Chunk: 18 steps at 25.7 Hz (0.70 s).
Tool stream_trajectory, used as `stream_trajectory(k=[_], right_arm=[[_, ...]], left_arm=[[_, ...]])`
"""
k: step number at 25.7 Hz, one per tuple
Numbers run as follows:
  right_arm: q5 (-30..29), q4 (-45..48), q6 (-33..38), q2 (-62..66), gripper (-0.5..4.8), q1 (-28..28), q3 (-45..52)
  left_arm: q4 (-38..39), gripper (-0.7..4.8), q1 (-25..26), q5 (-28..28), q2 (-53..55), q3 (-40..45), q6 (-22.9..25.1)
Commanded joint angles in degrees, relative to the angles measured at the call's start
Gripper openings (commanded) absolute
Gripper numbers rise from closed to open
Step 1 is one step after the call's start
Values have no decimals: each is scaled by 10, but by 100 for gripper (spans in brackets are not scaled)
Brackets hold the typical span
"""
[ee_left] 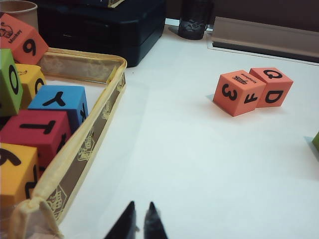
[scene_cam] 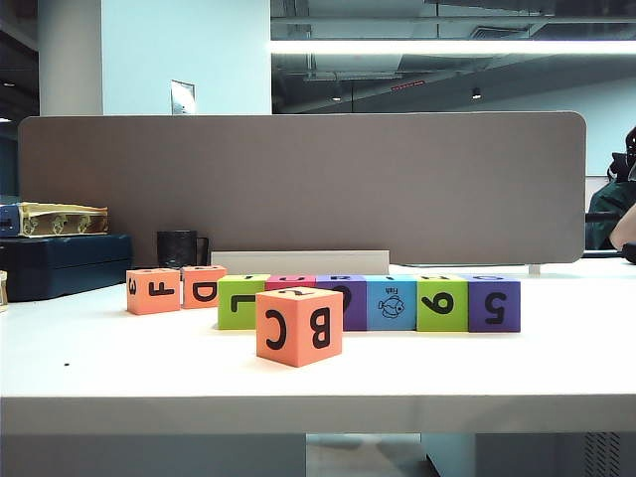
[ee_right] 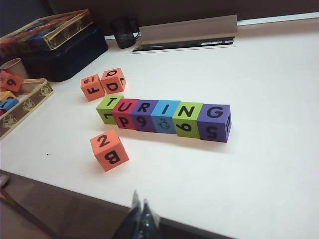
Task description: Select the appropriate blocks from the scattered letter blocks on the table and arrange them in a row to spell out "TURING".
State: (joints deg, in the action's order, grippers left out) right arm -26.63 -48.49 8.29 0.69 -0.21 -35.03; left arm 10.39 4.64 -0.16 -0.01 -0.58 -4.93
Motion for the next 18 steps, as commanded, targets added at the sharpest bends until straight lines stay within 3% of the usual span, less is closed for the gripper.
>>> stream_trajectory(k=[1,4,7,14,18], right_arm=[[-2,15,-6,-7,-1,-1,-2],[-1,92,-11,-7,-1,-1,5],[37,244,-40,-7,-1,-2,29],[164,336,-37,-7,-1,-2,151],[167,442,-38,-7,-1,-2,257]], left_arm=[[3,26,0,4,0,0,0],[3,26,0,4,0,0,0],[3,26,0,4,0,0,0],[3,26,0,4,0,0,0],[3,26,0,4,0,0,0]])
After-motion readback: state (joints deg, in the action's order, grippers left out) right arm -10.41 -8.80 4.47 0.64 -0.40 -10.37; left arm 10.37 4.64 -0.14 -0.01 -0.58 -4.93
